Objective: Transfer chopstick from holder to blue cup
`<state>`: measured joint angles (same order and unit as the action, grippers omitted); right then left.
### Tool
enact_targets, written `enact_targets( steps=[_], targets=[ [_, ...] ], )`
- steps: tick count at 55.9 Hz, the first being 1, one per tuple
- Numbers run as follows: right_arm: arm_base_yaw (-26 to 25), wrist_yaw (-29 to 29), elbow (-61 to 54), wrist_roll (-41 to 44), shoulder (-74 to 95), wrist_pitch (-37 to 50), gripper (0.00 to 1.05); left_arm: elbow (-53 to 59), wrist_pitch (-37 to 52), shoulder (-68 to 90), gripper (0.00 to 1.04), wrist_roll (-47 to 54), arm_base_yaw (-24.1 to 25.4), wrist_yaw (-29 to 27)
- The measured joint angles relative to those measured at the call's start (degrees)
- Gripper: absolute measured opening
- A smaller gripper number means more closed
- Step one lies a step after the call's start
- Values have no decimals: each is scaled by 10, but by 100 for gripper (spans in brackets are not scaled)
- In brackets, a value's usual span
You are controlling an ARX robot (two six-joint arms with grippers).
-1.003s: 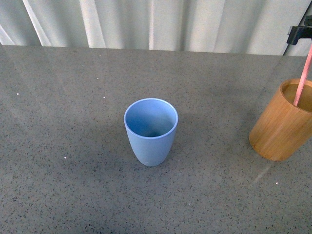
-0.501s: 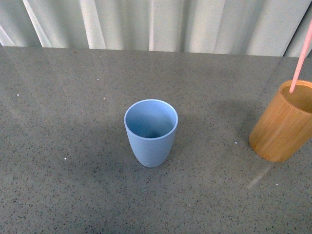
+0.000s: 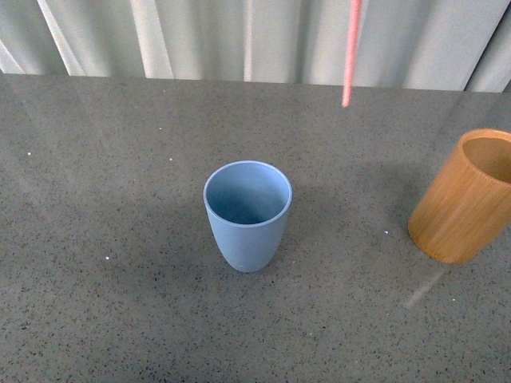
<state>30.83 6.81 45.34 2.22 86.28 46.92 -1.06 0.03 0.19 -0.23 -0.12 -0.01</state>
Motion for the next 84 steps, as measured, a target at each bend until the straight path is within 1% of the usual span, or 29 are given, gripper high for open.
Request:
enact_targets(
  steps=[13,20,32,52,84],
  targets=[
    [42,-1,32,-19,86,17,3,0,0,0,98,0,0,0],
    [52,-3,41,-30,99,27,3,0,0,0,98,0,0,0],
    [60,-2,43,-47,107,29,3,0,0,0,98,0,0,0],
    [61,9,-3,-70,87,34,3,0,0,0,98,0,0,0],
    [64,2,-34,-87,109,80,3,0,0,0,98,0,0,0]
  ],
)
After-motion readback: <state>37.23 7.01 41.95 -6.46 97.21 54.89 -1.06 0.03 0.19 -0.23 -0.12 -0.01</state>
